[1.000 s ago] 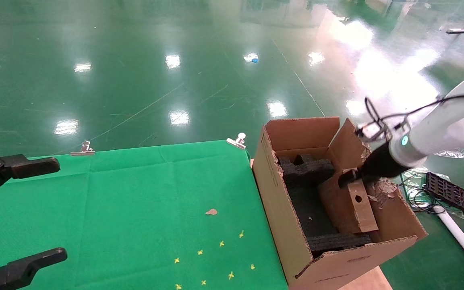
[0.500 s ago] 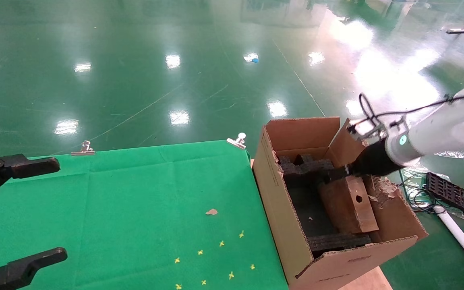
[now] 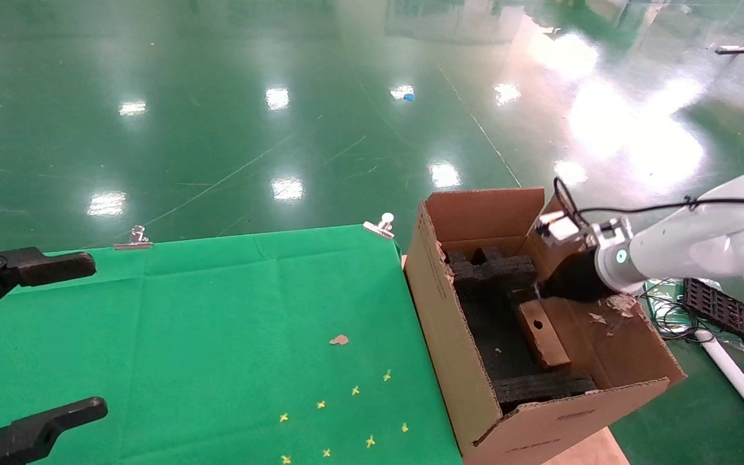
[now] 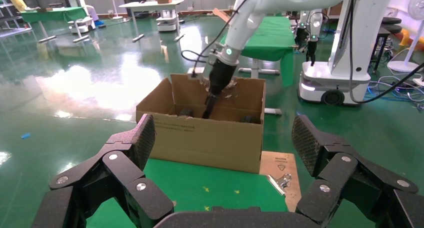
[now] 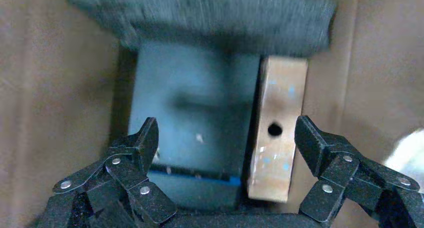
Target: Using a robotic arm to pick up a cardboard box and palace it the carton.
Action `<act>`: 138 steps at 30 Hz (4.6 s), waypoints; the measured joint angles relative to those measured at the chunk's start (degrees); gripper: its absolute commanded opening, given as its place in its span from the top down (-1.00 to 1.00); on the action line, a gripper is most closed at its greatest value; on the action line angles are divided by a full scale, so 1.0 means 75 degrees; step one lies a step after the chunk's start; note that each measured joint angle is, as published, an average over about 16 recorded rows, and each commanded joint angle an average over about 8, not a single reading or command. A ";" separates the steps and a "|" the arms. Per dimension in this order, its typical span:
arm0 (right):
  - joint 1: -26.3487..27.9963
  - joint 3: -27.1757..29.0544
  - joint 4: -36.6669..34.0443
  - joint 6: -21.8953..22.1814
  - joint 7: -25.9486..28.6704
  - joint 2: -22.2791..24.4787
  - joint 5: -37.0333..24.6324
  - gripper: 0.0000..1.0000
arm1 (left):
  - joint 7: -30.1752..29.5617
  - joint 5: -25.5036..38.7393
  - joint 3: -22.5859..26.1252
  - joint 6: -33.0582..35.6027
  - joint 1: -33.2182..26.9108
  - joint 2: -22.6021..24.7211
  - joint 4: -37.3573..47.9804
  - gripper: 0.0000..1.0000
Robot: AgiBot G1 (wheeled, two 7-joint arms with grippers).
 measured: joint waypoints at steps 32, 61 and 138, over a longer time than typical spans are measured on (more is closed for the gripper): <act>-0.0621 0.3270 0.3169 -0.1073 -0.2488 0.1333 0.2187 -1.00 | 0.0009 -0.0008 0.0011 -0.0001 -0.0004 -0.0003 0.0009 -1.00; -0.3617 0.6959 0.7165 -0.2662 -0.3493 0.1882 0.3150 -1.00 | 0.0015 -0.0015 0.0022 -0.0006 -0.0007 -0.0007 0.0009 -1.00; -0.5169 0.8866 0.9231 -0.3481 -0.4011 0.2167 0.3648 -1.00 | 0.0018 -0.0020 0.0027 -0.0010 -0.0007 -0.0011 0.0012 -1.00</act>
